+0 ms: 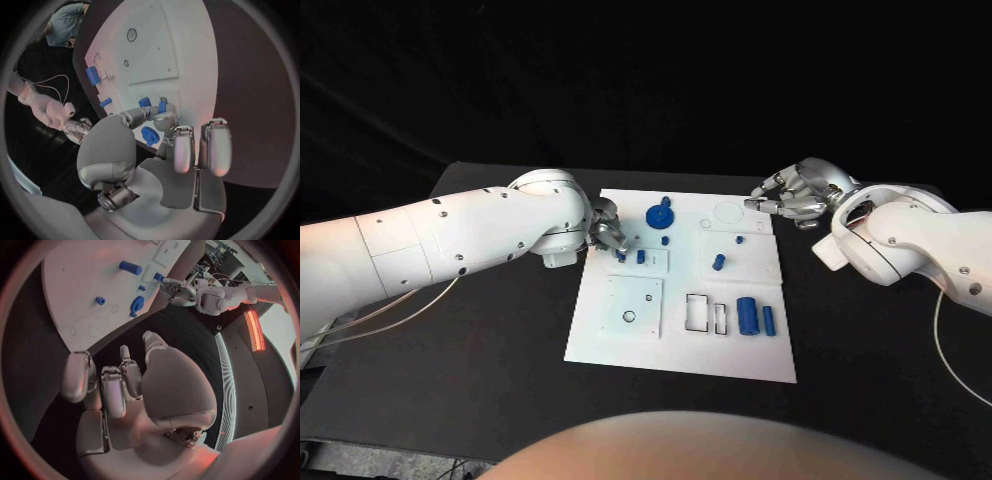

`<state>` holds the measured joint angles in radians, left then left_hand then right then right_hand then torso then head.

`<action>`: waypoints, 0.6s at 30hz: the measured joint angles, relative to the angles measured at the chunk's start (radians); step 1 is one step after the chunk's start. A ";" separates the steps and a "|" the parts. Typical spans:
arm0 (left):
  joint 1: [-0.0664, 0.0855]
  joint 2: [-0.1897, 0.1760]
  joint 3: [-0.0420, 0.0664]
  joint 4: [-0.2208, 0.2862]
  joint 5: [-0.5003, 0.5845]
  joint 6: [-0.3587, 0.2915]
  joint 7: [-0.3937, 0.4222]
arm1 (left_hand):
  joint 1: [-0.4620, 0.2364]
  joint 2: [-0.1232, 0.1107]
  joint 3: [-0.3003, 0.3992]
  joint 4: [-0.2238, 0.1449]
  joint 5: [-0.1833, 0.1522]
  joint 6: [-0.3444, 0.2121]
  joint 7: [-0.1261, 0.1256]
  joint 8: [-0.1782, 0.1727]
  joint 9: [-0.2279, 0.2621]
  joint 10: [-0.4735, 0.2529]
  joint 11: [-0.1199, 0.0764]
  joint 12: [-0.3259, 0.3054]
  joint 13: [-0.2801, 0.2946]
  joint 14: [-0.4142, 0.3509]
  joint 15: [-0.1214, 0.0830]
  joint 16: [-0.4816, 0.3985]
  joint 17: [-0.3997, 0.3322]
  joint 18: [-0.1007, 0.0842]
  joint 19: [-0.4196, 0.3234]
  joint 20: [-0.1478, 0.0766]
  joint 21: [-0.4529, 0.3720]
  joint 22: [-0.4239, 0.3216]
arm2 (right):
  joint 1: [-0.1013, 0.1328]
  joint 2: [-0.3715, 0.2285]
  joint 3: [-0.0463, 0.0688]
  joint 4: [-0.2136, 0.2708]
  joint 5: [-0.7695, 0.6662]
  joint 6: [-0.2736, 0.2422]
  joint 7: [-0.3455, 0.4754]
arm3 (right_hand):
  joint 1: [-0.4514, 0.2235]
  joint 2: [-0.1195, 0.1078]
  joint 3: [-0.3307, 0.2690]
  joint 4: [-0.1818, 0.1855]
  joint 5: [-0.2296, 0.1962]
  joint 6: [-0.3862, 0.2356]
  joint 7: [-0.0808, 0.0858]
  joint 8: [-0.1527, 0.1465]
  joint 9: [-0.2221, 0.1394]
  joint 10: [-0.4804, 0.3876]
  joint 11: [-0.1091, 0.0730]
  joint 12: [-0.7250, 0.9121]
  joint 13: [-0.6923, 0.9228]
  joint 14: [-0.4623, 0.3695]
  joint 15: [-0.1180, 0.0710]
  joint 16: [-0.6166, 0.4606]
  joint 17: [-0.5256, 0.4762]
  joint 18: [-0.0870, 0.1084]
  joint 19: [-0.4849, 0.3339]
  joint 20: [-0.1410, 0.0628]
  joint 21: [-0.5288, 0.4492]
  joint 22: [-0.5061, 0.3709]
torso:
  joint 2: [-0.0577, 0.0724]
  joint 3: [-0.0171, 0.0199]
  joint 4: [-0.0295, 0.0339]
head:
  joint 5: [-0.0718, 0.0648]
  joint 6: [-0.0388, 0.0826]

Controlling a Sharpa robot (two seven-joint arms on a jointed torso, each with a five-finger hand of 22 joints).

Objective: Assemble the parts on the task board

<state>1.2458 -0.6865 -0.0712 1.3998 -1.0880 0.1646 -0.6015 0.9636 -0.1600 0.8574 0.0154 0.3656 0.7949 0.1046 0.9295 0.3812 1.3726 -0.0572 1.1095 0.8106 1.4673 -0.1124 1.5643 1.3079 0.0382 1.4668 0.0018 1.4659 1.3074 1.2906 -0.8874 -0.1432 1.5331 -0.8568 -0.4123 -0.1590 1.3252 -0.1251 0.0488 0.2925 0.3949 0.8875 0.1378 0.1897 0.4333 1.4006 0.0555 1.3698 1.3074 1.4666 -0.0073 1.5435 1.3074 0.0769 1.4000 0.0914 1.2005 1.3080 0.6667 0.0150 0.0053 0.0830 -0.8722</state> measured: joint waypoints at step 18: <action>-0.001 0.000 0.000 0.002 -0.025 0.023 -0.001 | 0.002 0.002 -0.016 0.005 -0.002 0.017 -0.003 0.000 0.000 0.009 -0.002 0.004 0.017 0.000 0.000 0.000 0.000 0.000 0.000 0.000 0.008 0.000 | 0.000 -0.001 0.000 0.000 0.000 0.000 0.000 | 0.000 0.000 0.000 0.000 0.000 0.000 0.000 0.000 0.000 0.000 0.000 0.000 0.000 0.000 0.000 0.000 0.000 0.000 -0.004 -0.004 0.000 0.000 | 0.000 -0.0004 0.0000 | 0.000 -0.001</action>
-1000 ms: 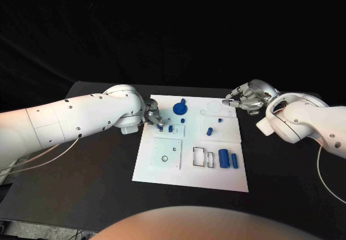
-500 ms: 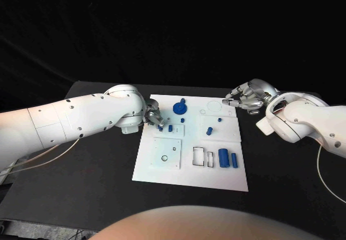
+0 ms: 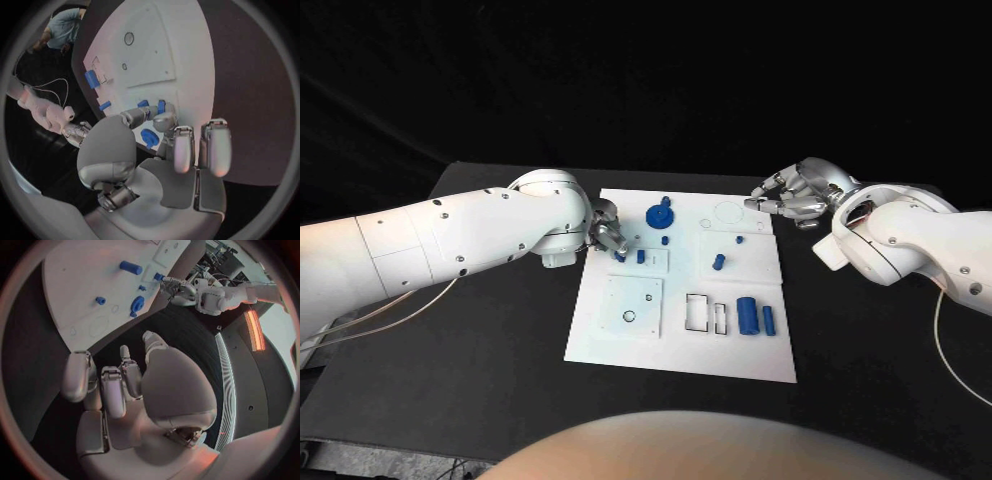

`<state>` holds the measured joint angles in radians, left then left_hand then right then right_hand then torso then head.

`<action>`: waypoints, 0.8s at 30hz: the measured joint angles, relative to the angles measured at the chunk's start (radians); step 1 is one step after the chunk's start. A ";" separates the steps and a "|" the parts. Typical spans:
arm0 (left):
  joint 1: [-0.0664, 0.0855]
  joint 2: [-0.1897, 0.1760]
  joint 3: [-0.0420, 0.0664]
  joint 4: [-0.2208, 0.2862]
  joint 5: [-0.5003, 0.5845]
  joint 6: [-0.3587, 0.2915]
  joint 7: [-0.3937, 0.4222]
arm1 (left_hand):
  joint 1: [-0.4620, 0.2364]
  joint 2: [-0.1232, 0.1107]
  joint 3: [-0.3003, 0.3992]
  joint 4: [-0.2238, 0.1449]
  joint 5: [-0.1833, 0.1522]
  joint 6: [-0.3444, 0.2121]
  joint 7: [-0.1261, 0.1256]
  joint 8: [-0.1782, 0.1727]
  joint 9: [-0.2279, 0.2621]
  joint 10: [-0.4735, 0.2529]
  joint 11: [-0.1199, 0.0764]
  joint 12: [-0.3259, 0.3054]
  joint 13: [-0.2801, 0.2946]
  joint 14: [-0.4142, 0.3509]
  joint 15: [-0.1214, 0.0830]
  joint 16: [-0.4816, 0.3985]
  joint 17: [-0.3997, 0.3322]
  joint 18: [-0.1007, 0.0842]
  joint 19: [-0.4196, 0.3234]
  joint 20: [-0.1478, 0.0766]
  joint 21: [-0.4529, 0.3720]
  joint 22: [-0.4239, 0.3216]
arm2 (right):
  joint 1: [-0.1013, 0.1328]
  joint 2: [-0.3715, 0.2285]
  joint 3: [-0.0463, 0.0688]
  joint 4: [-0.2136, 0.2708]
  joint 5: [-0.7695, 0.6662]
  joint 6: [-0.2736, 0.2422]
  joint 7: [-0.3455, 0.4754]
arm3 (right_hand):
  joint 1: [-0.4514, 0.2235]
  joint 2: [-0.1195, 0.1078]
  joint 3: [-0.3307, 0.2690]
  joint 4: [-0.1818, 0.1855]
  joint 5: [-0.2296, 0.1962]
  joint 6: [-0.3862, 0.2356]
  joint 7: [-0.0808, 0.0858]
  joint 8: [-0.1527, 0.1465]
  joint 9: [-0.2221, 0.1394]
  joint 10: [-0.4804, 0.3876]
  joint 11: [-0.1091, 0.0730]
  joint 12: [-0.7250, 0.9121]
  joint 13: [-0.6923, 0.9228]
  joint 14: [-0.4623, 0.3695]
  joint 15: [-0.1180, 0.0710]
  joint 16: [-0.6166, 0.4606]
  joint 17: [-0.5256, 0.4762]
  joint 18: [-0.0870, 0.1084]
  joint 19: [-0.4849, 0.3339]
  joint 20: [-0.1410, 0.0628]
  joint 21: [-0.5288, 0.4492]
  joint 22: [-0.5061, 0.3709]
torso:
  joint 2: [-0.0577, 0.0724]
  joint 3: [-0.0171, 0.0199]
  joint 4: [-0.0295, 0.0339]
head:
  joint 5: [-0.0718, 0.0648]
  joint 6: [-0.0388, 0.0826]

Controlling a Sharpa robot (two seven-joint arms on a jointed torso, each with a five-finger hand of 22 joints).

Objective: Assemble the parts on the task board

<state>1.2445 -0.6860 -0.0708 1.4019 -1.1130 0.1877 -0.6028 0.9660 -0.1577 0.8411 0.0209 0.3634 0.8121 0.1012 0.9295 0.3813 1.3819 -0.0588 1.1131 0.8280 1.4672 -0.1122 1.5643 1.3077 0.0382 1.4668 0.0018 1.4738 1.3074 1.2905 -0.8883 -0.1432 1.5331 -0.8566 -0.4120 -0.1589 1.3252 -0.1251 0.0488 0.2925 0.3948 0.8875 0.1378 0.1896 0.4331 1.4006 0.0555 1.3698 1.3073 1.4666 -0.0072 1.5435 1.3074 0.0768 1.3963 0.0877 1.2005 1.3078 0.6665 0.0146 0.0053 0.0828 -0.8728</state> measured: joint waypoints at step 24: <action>-0.002 0.005 -0.001 -0.003 -0.002 0.022 0.001 | -0.032 0.034 -0.043 0.034 -0.036 0.057 -0.013 0.051 0.212 0.018 -0.004 0.001 0.016 0.000 0.000 0.000 0.000 0.000 0.000 0.000 0.009 0.000 | 0.000 0.000 0.000 -0.001 0.000 0.000 0.000 | 0.000 0.000 0.000 0.000 0.004 0.000 0.000 0.000 0.001 0.000 0.000 0.000 0.001 0.000 0.000 0.000 0.000 0.000 0.000 0.000 0.000 0.000 | 0.000 0.0000 0.0001 | 0.001 0.000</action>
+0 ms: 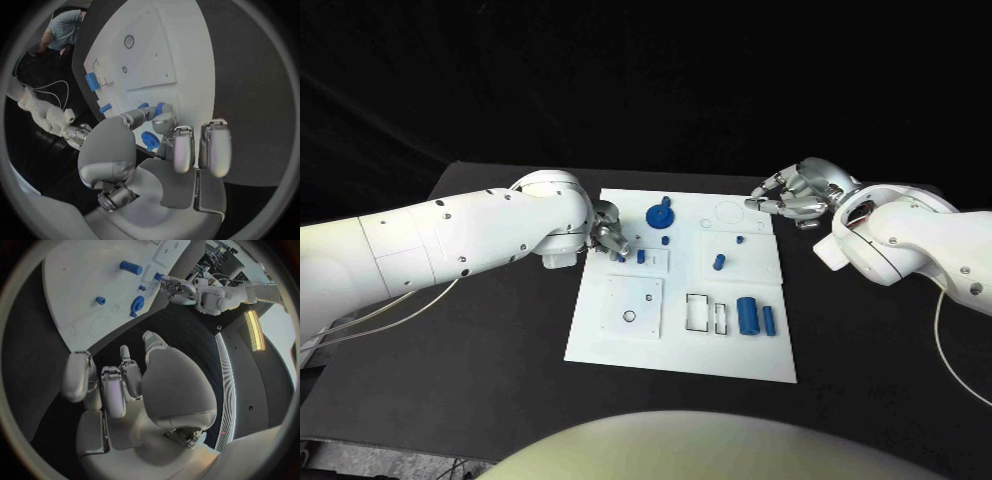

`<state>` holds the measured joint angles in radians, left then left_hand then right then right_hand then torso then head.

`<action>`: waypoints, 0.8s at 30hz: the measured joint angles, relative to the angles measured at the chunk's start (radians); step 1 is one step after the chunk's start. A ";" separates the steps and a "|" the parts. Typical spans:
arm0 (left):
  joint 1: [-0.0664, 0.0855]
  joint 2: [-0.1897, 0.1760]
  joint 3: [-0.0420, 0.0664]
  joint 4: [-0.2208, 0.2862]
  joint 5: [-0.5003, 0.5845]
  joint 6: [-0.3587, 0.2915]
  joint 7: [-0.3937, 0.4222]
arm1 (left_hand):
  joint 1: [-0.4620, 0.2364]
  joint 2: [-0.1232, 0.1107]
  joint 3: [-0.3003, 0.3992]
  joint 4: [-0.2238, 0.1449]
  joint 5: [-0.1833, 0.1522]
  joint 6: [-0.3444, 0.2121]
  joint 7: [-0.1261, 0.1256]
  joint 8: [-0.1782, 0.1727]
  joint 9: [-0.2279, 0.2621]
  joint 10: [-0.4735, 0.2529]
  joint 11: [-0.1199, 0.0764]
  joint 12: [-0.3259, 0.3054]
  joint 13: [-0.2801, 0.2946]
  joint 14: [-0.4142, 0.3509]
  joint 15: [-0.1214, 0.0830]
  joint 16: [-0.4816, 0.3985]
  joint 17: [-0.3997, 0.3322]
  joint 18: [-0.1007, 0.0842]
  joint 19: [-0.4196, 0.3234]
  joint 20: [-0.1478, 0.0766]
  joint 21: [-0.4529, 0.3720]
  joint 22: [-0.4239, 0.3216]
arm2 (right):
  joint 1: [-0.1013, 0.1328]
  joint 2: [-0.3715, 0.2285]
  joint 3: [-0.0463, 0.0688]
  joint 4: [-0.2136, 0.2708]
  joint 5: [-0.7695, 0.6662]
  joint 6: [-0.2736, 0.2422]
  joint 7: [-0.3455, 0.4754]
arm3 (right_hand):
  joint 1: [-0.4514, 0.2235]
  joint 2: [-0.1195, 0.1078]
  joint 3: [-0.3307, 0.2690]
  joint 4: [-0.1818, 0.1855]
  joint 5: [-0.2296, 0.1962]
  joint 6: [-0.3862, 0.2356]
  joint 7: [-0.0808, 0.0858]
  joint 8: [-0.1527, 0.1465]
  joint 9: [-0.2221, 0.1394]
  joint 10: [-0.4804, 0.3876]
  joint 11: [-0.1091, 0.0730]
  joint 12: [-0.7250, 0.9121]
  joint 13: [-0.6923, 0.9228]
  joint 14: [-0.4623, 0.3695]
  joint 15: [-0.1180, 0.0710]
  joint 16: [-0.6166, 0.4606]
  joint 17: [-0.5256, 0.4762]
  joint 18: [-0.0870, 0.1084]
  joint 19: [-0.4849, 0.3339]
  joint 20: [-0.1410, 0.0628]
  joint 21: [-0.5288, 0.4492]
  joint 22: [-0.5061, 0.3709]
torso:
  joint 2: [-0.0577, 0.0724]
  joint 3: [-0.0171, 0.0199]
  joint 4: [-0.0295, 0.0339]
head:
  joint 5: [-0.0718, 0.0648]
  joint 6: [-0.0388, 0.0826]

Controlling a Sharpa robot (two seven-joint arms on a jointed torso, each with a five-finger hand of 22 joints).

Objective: Assemble the parts on the task board

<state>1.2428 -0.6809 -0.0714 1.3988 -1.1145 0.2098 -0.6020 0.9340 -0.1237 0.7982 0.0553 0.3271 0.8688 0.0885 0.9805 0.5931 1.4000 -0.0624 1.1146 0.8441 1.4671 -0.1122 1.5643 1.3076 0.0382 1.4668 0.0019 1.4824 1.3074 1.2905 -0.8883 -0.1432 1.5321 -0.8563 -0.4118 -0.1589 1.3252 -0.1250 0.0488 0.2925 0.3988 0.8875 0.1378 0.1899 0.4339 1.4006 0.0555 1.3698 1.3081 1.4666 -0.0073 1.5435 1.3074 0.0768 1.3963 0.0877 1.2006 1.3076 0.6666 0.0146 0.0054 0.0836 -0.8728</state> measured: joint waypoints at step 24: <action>0.000 0.005 0.001 -0.021 0.008 0.016 -0.004 | -0.024 -0.003 -0.082 0.055 -0.062 0.102 -0.100 -0.023 -0.004 0.007 0.000 -0.004 0.006 0.000 0.000 0.000 0.000 0.000 0.000 0.000 0.000 0.000 | 0.000 0.000 0.000 -0.003 0.000 0.000 0.001 | -0.008 0.000 0.000 0.000 0.000 0.000 0.000 0.003 0.001 0.000 0.000 0.000 0.000 -0.004 -0.004 0.000 0.000 0.000 0.000 0.000 0.000 0.000 | 0.000 0.0006 -0.0001 | -0.002 0.000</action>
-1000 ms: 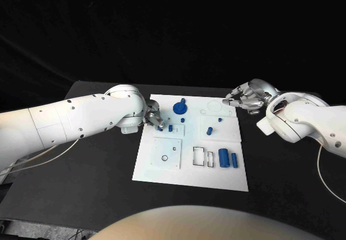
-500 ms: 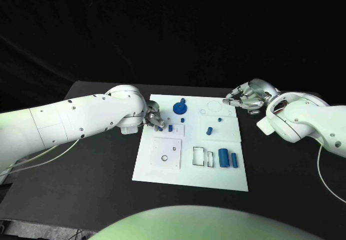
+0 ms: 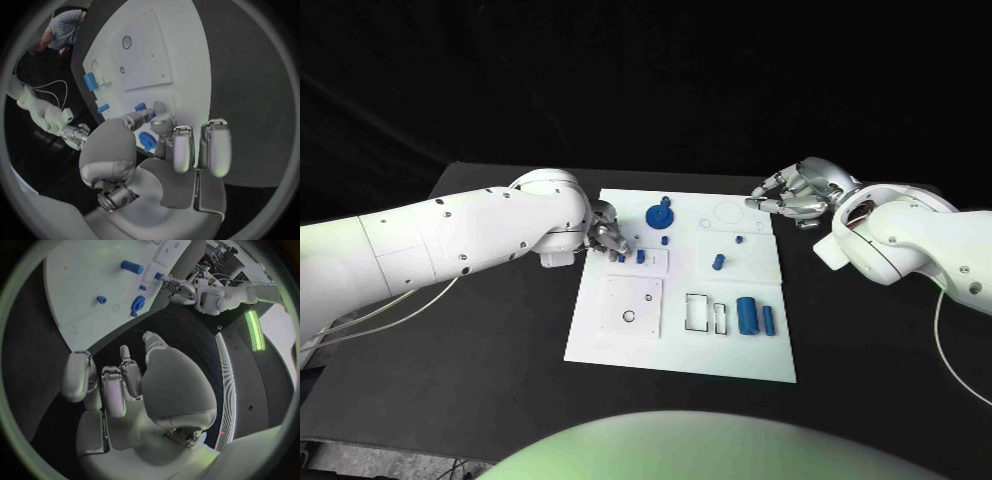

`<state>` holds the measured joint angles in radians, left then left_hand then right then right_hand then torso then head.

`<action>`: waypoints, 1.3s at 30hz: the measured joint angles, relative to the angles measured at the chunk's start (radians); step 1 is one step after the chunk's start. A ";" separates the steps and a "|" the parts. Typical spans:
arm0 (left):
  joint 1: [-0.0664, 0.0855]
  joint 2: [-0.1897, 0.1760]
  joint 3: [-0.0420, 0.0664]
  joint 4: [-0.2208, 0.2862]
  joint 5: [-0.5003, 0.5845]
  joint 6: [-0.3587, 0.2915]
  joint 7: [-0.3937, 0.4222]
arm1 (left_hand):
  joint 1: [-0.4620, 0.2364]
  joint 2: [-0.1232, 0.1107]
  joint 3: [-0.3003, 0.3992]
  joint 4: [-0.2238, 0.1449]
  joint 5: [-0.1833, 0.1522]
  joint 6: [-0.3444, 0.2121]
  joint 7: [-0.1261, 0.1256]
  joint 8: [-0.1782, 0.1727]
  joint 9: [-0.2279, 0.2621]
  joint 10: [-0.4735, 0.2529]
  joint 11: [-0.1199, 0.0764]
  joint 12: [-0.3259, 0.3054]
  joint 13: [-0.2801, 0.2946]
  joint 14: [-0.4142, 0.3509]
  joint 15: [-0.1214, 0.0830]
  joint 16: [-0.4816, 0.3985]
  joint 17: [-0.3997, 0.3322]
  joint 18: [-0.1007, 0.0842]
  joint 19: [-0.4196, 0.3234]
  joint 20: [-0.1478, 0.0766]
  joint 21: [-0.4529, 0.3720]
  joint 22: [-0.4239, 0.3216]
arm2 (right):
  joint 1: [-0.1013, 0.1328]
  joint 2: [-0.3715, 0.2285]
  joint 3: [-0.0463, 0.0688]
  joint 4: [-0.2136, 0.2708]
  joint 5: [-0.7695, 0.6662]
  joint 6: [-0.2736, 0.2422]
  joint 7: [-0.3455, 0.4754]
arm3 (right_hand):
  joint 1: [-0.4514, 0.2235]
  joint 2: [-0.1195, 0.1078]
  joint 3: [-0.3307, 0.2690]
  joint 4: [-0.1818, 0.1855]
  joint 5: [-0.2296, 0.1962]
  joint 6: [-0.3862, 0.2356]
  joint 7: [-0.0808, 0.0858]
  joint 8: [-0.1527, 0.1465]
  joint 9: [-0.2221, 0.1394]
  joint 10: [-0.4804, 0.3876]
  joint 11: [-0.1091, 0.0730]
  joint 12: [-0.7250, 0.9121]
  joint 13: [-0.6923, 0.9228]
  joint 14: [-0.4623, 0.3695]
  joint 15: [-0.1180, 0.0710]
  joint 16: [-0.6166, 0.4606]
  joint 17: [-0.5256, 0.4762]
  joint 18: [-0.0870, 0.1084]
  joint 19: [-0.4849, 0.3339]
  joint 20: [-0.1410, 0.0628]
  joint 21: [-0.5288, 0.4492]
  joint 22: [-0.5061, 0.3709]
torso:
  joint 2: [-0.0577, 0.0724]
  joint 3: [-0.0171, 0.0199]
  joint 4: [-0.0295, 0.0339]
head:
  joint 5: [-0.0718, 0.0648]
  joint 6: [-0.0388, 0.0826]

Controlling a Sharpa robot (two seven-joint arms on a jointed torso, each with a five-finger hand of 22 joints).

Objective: Assemble the parts on the task board

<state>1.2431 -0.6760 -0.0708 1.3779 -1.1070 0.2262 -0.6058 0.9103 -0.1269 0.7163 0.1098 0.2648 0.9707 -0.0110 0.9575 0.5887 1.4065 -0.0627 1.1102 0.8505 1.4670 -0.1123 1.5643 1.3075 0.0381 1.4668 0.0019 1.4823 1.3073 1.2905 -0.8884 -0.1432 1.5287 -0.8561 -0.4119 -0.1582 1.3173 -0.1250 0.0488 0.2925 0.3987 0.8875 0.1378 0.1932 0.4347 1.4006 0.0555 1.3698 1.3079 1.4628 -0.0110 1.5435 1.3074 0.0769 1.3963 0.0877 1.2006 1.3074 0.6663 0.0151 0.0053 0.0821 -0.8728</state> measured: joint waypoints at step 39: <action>-0.001 -0.001 0.018 0.020 0.003 -0.322 0.343 | 0.451 -0.124 -0.256 0.085 0.110 -0.326 0.169 -0.290 -0.152 -0.508 0.147 -0.472 -0.459 -0.333 0.129 -0.572 -0.469 0.117 -0.406 0.112 -0.938 -0.123 | -0.001 -0.001 0.000 -0.004 0.000 -0.003 0.006 | -0.004 0.004 0.003 -0.003 0.000 0.000 0.000 0.000 0.001 0.000 0.000 0.000 0.000 0.000 0.000 0.000 0.000 0.000 0.000 0.000 -0.008 0.001 | 0.000 -0.0003 0.0006 | -0.015 0.013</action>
<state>1.2424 -0.6772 -0.0530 1.3983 -1.1035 -0.0961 -0.2623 1.3610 -0.2505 0.4600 0.1952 0.3748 0.6443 0.1583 0.6678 0.4367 0.8987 0.0841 0.6382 0.3912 1.1337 0.0169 0.9919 0.8382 0.1549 1.0610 0.1143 0.5440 1.1840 1.2897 -0.8895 -0.1432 1.5250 -0.8559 -0.4153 -0.1522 1.3131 -0.1209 0.0517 0.2897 0.3986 0.8875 0.1378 0.1932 0.4353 1.4006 0.0555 1.3698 1.3075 1.4629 -0.0110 1.5435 1.3073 0.0768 1.3963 0.0877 1.1929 1.3080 0.6659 0.0149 0.0058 0.0666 -0.8594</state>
